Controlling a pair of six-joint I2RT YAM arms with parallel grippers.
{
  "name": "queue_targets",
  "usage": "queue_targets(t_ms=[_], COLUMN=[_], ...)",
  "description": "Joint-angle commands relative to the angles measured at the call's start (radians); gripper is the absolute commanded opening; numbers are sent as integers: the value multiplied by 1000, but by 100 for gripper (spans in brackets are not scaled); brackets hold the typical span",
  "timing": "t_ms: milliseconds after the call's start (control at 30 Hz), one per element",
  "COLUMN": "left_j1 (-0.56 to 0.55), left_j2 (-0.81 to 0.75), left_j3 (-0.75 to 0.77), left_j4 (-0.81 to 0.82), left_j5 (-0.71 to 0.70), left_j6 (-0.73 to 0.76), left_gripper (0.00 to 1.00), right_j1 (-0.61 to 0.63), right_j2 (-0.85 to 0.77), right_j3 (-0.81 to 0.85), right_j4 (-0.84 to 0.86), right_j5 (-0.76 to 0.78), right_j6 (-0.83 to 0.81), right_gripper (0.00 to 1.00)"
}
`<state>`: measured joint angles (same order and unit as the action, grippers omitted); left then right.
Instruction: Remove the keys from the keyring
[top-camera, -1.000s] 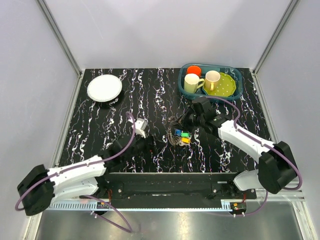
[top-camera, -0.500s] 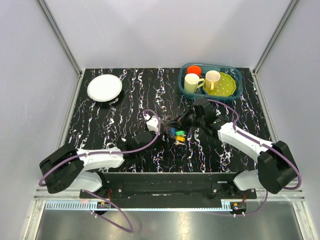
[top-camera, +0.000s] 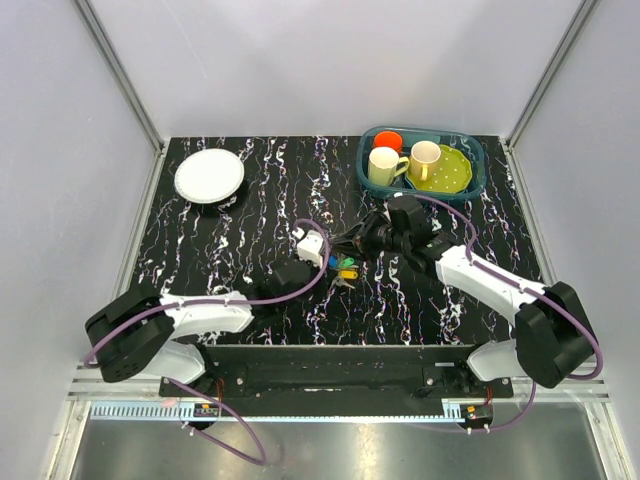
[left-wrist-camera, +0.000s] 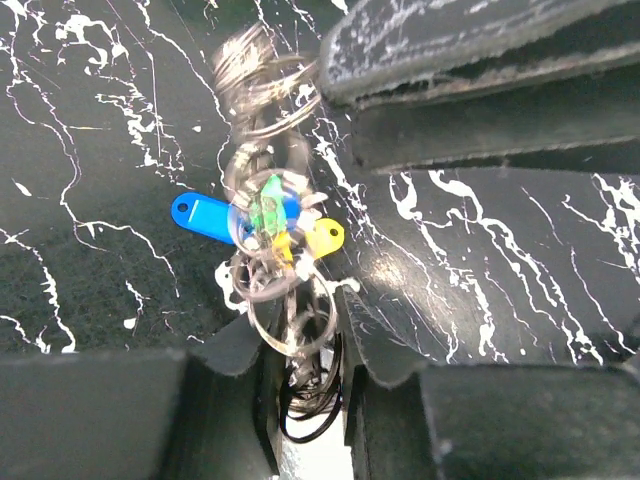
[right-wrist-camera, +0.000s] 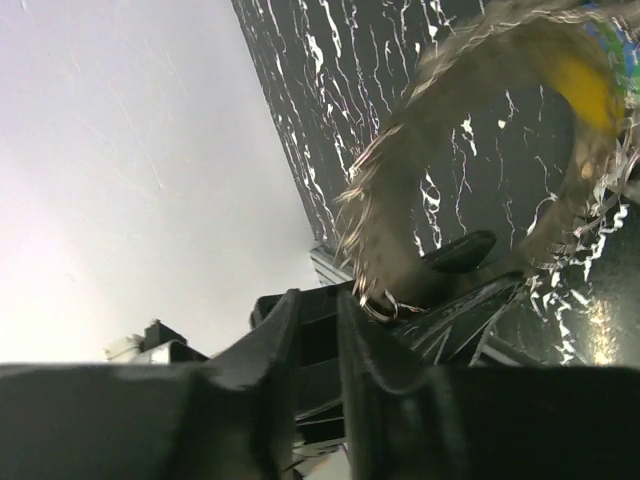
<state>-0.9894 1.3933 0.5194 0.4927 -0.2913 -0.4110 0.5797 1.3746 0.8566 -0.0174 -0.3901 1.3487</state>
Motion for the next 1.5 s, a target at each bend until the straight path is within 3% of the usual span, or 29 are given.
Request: queue_targets(t_ms=[0, 33, 133, 167, 267, 500, 700, 767, 900, 1000, 1167, 1300, 1467], left_j1=[-2, 0, 8, 14, 55, 142, 199, 215, 228, 230, 270, 297, 324], left_j2=[-120, -138, -214, -235, -296, -433, -488, -499, -502, -508, -525, -562, -577], left_j3=[34, 33, 30, 25, 25, 50, 93, 109, 175, 231, 295, 300, 333], left_j4=[-29, -43, -101, -117, -183, -337, -428, -433, -489, -532, -554, -496, -447], left_j5=[53, 66, 121, 139, 225, 354, 420, 455, 508, 518, 625, 734, 831], left_j6=[-14, -18, -43, -57, -89, -106, -127, -152, -157, -115, -68, -74, -86], left_gripper=[0, 0, 0, 0, 0, 0, 0, 0, 0, 0, 0, 0, 0], right_j1=[-4, -4, -6, -7, -7, -6, -6, -6, -1, 11, 83, 120, 146], right_j2=[-58, -66, -120, -155, -241, -503, -764, -805, -775, -665, -510, -425, -352], right_j3=[25, 25, 15, 10, 6, -77, -290, -378, -525, -547, -518, -571, -585], right_j4=[66, 65, 57, 44, -10, -98, -10, 94, 347, 534, 625, 865, 999], right_j5=[-41, -43, -50, -49, -40, 75, 137, 122, 51, 56, 76, 117, 54], right_j6=[-134, -158, -278, -339, -474, -709, -829, -835, -844, -913, -1051, -1160, -1246], right_gripper=[35, 44, 55, 64, 73, 71, 69, 68, 66, 66, 65, 65, 64])
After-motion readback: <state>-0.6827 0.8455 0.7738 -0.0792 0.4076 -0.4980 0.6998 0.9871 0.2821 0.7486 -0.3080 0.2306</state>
